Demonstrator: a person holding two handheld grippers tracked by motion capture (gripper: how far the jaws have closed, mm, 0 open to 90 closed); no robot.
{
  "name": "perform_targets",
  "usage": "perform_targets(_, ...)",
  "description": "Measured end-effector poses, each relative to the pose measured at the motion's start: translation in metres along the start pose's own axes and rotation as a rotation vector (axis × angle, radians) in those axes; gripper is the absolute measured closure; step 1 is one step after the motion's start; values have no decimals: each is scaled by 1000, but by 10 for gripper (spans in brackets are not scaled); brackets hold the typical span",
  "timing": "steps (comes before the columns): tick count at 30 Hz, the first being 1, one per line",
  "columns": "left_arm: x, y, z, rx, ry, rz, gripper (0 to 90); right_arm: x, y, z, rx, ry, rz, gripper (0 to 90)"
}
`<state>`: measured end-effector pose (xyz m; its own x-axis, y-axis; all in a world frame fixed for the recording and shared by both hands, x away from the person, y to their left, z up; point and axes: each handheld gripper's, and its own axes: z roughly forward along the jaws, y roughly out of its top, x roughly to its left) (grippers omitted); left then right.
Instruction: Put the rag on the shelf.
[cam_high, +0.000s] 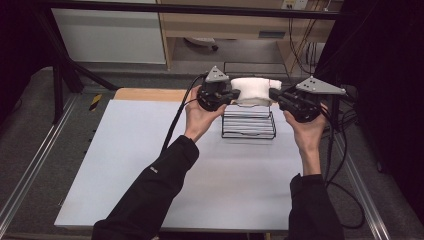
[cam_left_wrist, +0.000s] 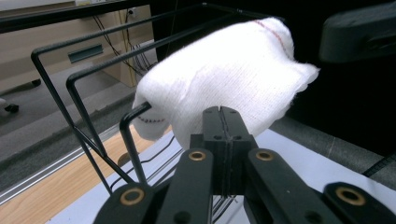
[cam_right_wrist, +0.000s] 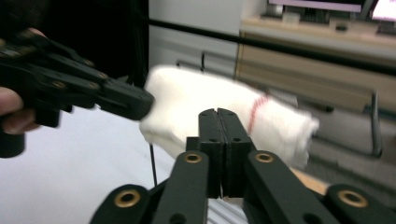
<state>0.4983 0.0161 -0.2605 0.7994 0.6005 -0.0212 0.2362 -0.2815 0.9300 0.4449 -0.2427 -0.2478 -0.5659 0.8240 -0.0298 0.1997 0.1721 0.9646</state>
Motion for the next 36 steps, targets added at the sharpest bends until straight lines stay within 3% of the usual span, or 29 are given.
perform_targets(2,0,-2,2,-2,4,5,898,-4,-8,5,19,-4,31,900)
perform_targets(6,1,-4,7,5,14,5,898,-8,-21,14,52,-27,37,900)
perform_targets(12,2,-6,12,0,26,8,897,-15,-30,22,42,-59,51,900)
perform_targets(20,-1,-10,-1,-1,6,14,835,-10,-29,11,17,-45,44,849)
perform_targets(26,0,-21,-19,35,-15,9,694,-2,-31,-1,19,-6,43,715)
perform_targets(36,8,-60,-47,110,10,7,434,13,-49,-4,67,23,58,397)
